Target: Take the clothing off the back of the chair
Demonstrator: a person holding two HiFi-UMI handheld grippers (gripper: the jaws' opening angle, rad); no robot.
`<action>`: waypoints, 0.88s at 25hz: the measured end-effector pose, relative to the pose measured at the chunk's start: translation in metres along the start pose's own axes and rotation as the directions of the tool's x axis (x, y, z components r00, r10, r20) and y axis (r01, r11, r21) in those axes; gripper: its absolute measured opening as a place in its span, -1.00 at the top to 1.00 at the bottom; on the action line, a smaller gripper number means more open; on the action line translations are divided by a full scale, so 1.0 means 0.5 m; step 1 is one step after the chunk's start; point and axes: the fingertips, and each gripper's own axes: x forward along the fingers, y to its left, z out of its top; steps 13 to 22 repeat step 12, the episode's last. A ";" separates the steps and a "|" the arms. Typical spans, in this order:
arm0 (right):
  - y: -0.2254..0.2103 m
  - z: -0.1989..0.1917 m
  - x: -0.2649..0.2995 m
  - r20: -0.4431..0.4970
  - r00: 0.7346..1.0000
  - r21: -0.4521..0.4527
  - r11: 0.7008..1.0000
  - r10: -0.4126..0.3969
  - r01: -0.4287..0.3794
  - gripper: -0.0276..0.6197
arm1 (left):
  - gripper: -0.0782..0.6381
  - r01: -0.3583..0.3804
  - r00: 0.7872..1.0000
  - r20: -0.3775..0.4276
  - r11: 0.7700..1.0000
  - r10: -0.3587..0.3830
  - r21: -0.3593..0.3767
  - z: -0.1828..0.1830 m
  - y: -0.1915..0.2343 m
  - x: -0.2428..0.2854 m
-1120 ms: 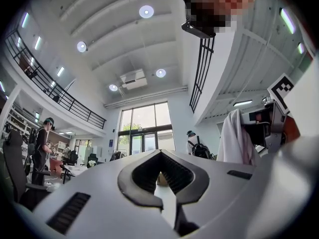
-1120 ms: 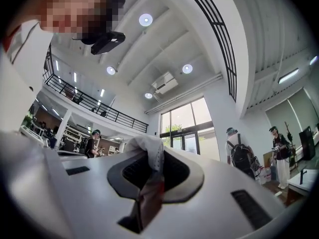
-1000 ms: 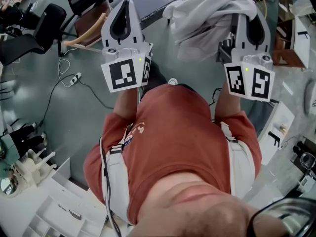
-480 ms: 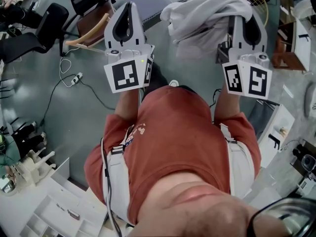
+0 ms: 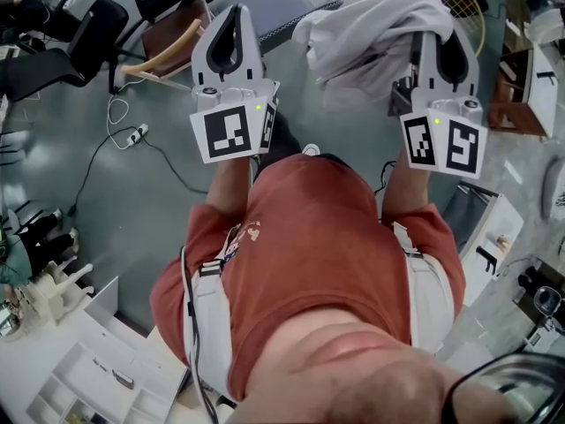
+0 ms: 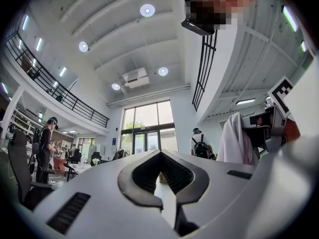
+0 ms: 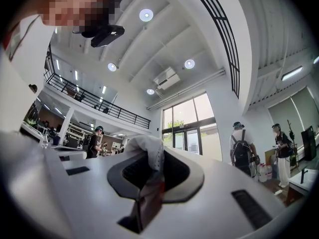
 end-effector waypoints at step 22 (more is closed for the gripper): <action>0.013 -0.012 0.010 -0.008 0.999 -0.001 0.999 0.040 -0.040 0.75 | 0.74 -0.009 1.000 -0.015 1.000 0.009 -0.016 -0.017 0.008 0.002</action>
